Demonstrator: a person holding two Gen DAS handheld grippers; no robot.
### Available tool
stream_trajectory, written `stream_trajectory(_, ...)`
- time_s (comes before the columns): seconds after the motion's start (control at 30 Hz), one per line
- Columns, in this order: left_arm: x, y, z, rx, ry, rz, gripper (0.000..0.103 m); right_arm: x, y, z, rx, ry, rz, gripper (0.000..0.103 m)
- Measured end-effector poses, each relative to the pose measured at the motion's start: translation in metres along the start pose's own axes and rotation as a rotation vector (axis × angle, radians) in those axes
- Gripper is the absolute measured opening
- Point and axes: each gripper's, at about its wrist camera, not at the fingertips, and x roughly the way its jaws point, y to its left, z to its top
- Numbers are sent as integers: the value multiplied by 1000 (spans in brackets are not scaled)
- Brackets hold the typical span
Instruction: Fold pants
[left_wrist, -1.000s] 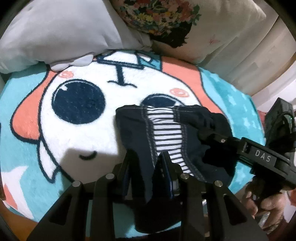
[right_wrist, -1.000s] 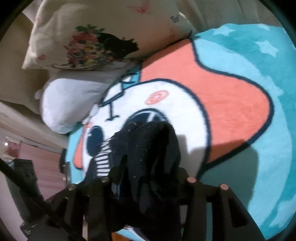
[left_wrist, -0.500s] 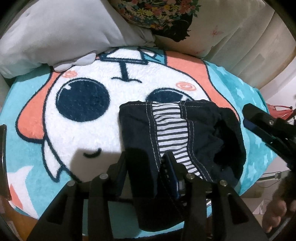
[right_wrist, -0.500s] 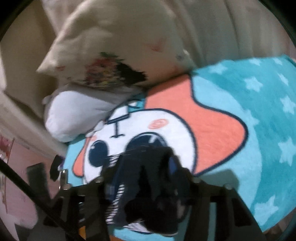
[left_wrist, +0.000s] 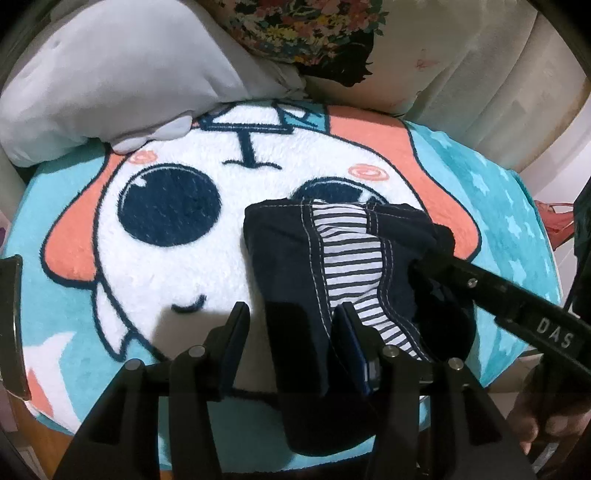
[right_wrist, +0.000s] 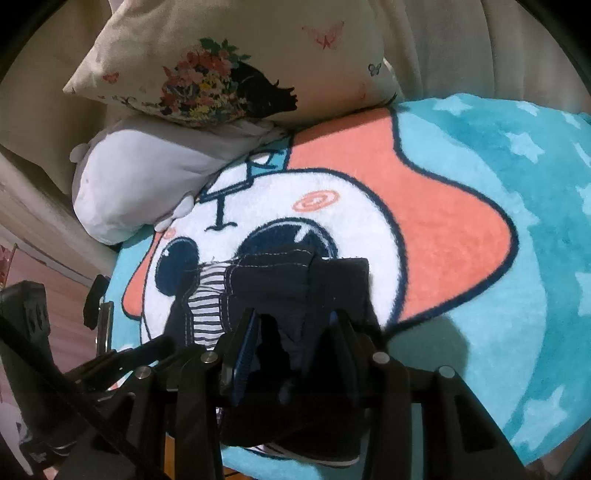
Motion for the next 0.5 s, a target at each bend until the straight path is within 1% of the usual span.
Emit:
stream_trajectory(0.03,-2,-1,0,2,-3,5,48,-9,0,0,9,-20,3,45)
stream_trajectory(0.1,-7,-2,-1,8,-13,15,48,-13,1,1,11,-30,1,47)
stream_trajectory(0.23,-19,-4,-2,22,-48,30,50,-30,1,-2,9,-75,-26,51)
stream_trajectory(0.37,-31,-7,-4,33,-84,36,53,-39,-2,-8,19,-81,-37,52)
stream_trajectory(0.5,-43,-10,-5,43,-113,34,53,-43,-4,-17,26,-78,-50,52)
